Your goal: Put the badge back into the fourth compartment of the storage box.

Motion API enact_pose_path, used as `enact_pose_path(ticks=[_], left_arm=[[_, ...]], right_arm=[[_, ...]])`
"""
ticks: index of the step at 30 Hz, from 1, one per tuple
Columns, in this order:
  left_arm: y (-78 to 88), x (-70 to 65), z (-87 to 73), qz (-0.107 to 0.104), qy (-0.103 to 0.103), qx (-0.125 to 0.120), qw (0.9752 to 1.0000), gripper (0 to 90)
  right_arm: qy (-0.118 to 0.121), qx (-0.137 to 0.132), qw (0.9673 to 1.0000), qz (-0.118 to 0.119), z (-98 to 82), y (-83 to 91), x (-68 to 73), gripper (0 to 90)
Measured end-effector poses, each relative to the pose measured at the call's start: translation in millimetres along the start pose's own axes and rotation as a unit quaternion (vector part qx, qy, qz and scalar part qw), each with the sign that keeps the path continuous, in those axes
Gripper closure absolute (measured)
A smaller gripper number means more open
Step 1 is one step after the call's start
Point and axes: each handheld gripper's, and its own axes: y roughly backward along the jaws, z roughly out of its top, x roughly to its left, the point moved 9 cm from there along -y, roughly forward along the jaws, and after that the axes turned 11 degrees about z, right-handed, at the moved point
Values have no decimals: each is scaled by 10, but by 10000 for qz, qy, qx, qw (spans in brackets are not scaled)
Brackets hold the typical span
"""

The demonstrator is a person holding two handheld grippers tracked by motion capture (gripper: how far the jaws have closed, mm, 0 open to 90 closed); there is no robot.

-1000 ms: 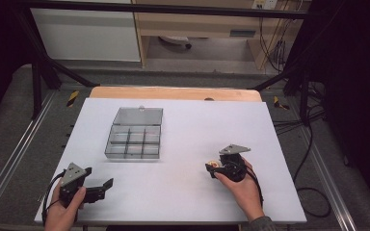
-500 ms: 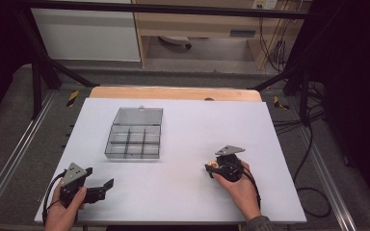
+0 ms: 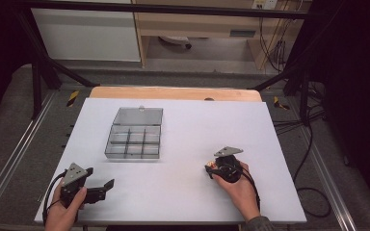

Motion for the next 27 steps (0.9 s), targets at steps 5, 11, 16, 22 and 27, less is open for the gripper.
enact_pose_path(ticks=[5, 11, 16, 22, 27], left_arm=[[-3, -8, -1, -10, -7, 4, 10000, 78], [-6, -13, -3, -17, -8, 10, 10000, 78], [-3, -11, -4, -19, -13, 15, 10000, 78], [-4, -8, -7, -18, -20, 25, 10000, 78], [-4, -9, -10, -10, -32, 29, 10000, 78]], right_arm=[[-33, -17, 10000, -11, -6, 0, 2, 472], [-61, -28, 10000, 31, -3, -2, 0, 475], [-72, -52, 9999, 82, 3, 6, -4, 477], [-111, -273, 9992, 254, 61, 52, 38, 478], [-292, -548, 9966, 540, 120, 107, 92, 478]])
